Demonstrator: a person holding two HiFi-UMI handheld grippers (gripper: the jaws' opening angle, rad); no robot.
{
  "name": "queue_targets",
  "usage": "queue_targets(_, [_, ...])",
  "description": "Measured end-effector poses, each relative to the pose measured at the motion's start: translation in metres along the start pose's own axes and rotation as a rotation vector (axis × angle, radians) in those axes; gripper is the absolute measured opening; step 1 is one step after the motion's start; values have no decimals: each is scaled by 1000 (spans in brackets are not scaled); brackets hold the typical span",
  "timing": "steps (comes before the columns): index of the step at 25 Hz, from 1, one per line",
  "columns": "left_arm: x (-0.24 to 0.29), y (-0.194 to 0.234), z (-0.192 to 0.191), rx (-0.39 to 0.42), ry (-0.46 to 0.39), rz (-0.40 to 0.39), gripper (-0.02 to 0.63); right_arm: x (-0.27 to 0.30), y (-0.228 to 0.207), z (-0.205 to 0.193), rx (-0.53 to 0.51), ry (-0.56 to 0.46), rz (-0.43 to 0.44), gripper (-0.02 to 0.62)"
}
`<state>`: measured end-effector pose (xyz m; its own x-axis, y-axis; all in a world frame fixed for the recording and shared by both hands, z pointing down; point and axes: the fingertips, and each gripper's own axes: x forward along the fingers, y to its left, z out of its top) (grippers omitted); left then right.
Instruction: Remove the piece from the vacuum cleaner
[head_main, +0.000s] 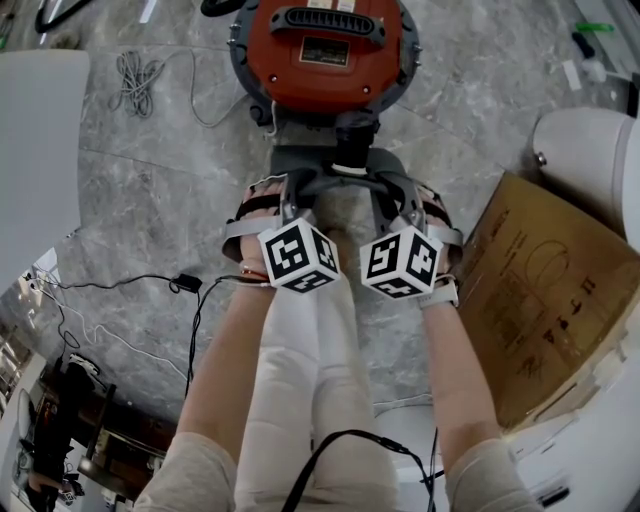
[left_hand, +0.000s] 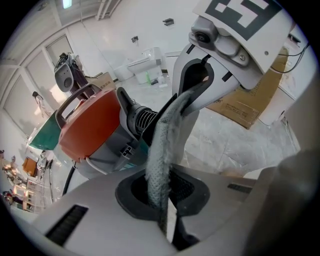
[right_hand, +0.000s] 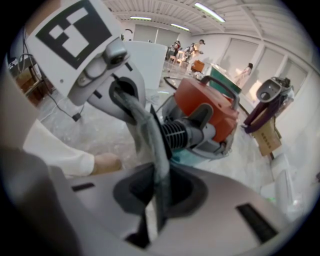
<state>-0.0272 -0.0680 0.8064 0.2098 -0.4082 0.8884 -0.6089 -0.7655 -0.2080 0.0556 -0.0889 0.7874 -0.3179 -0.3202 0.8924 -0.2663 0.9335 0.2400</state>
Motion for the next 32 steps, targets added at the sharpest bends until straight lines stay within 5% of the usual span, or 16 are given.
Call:
queue_targets(22, [-5,-13,-8,-86,-5,-10,35,-9,10,-3,90,-11,-7,29])
queue_targets(32, [-10,-23,-21,-79,7,-14,35,-12,29,-2,51,-16,13,29])
